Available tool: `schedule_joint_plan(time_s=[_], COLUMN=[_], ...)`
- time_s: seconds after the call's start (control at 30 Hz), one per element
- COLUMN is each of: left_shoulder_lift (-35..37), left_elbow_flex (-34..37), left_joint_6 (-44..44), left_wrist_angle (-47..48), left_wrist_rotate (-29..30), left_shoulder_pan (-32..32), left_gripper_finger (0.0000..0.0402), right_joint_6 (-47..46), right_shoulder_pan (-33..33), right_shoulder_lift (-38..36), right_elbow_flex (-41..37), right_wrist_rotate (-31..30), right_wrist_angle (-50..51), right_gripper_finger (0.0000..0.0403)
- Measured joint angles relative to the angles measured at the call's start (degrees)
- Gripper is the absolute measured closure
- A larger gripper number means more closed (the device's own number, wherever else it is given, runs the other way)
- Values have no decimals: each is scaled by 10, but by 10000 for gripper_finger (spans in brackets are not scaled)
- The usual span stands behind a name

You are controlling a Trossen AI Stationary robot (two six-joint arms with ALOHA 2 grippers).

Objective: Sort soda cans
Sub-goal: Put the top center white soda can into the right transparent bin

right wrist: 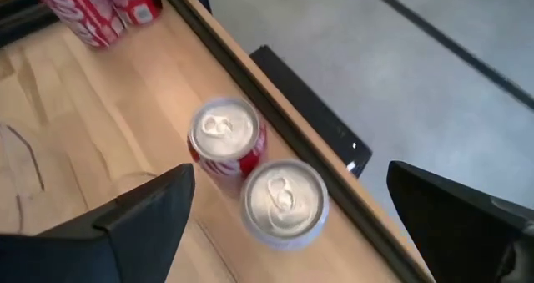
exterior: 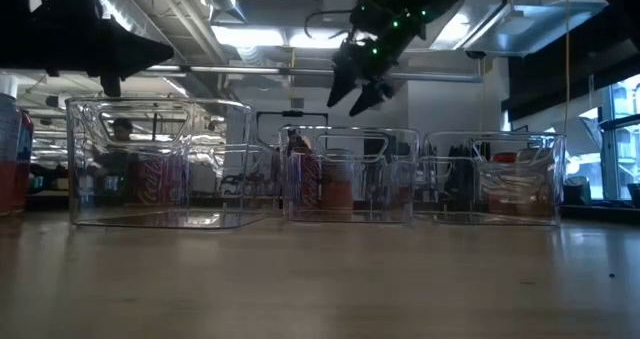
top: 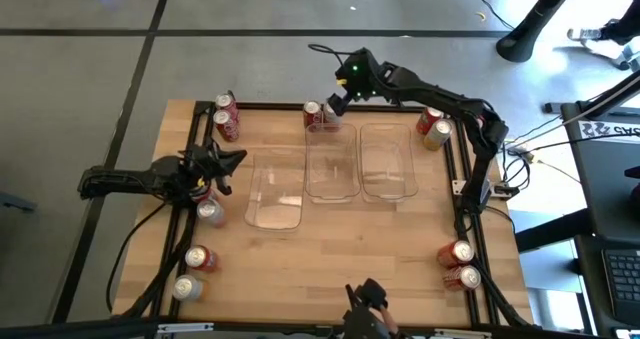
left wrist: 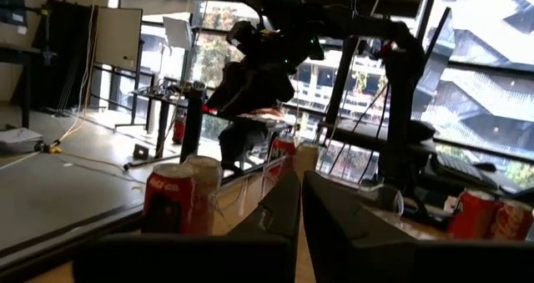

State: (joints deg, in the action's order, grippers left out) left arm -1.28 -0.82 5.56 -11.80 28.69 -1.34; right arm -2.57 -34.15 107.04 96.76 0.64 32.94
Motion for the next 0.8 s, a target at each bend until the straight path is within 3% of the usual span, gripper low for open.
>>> schedule_joint_plan(time_s=[0.47, 0.8], left_shoulder_lift=[0, -6], left_elbow_flex=[0, -3], left_joint_6=[-12, 22], left_wrist_angle=[-3, 8], left_wrist_rotate=[0, 1], left_shoulder_pan=[0, 18], left_gripper_finger=[391, 391], right_joint_6=[-19, -17], right_shoulder_pan=[0, 0], right_shoulder_lift=[84, 96], right_elbow_flex=[-36, -35], right_wrist_rotate=[30, -6], right_wrist_angle=[-74, -58], right_gripper_finger=[6, 6])
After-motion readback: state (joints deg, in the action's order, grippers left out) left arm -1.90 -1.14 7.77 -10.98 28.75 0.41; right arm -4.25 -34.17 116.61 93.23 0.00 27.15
